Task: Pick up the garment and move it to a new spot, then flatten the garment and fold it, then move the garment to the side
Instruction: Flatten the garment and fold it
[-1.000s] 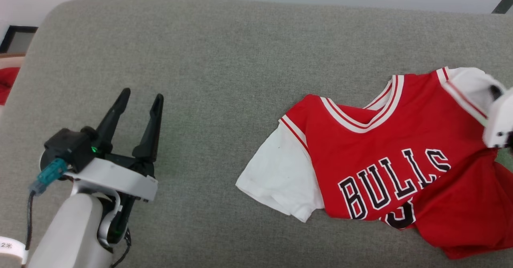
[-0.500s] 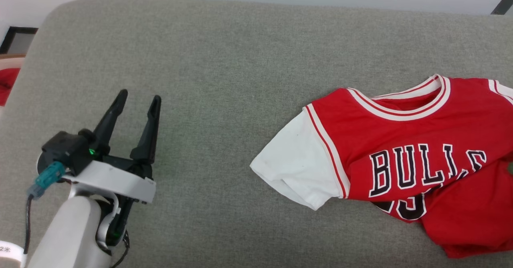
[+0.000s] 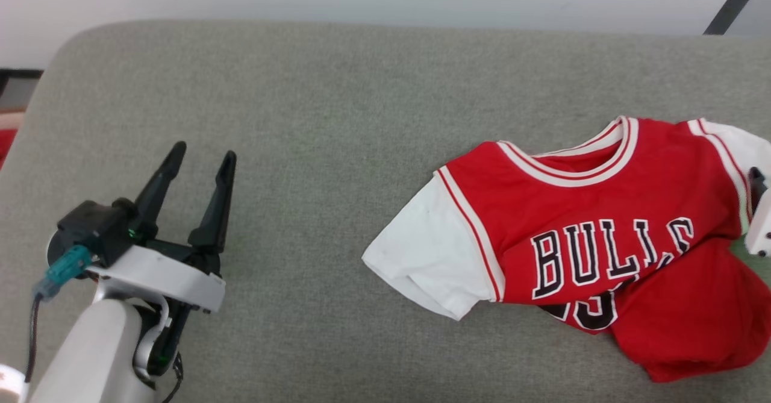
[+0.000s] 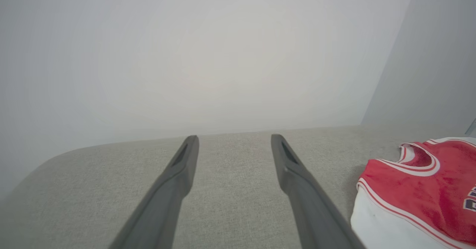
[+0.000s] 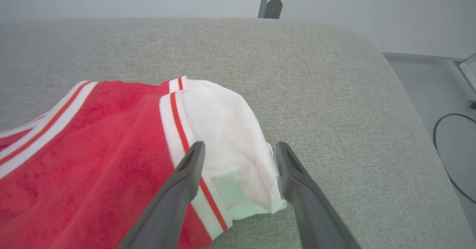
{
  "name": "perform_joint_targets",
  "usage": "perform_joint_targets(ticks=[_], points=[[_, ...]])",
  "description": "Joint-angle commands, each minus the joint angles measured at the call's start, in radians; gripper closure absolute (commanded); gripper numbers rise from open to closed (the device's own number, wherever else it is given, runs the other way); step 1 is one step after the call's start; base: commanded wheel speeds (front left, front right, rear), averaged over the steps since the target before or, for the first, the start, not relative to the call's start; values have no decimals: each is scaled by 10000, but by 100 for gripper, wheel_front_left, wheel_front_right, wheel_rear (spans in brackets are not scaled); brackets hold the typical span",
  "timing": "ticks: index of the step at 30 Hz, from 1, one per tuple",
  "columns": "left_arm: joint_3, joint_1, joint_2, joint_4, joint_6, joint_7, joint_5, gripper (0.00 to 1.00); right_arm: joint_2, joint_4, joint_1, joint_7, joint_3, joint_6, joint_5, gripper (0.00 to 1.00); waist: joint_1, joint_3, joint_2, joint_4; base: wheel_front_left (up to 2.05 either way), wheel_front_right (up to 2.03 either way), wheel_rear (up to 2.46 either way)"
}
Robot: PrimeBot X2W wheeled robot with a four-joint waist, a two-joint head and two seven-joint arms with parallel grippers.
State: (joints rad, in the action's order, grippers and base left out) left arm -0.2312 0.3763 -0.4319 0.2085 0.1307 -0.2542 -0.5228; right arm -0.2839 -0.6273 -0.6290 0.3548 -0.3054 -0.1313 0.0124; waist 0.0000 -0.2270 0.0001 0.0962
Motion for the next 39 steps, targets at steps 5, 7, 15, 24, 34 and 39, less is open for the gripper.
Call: perform_joint_targets(ticks=[5, 7, 15, 24, 34, 39], points=[[-211, -72, -284, -223, -7, 540, -512, 0, 255, 1546, 985, -242, 490, 10, 680, 0, 0, 543, -1, -318, 0, 0, 0], [-295, -41, -433, -319, -7, 837, -692, 0, 328, 2215, 1383, -443, 680, 10, 862, 0, 0, 669, -1, -400, 0, 0, 0], [-604, 141, -775, -742, -7, 2330, -1589, 0, 937, 4310, 2965, -1142, 950, 10, 1282, 0, 0, 1121, -1, -752, 0, 0, 0], [-965, 595, -967, -1107, -34, 4744, -3099, 0, 1656, 5538, 4051, -1282, 935, 10, 1390, 0, 0, 1246, -1, -1117, 0, 0, 0], [-1598, 967, -1047, -917, -423, 7899, -4504, 0, 1973, 6607, 4375, -1293, 1037, 10, 1494, 0, 0, 852, -1, -1744, 0, 0, 0], [-1846, 1041, -955, -624, -554, 8759, -4914, 0, 2075, 7011, 4338, -1313, 1130, 10, 1588, 0, 0, 537, -1, -2041, 0, 0, 0]])
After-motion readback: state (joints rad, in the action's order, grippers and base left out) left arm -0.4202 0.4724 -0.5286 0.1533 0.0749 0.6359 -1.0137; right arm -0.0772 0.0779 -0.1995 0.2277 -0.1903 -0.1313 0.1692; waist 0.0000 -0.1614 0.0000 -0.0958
